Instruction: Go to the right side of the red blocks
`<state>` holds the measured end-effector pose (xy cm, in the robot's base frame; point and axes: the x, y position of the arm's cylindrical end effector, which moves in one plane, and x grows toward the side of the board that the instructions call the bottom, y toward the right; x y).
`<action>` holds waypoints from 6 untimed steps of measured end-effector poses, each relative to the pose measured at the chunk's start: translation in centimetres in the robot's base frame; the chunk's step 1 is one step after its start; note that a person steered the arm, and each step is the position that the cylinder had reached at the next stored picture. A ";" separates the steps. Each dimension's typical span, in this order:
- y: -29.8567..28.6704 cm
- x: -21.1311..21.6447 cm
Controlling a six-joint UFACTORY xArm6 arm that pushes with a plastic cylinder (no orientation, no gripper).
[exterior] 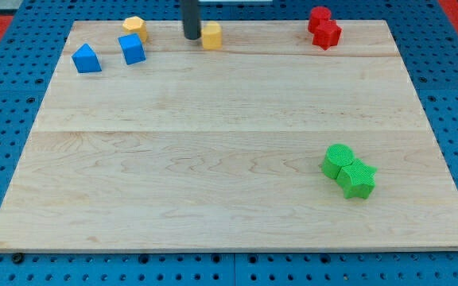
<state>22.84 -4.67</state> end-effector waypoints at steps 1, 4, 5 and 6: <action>3.4 0.1; 16.3 8.1; 30.1 5.8; 38.3 0.6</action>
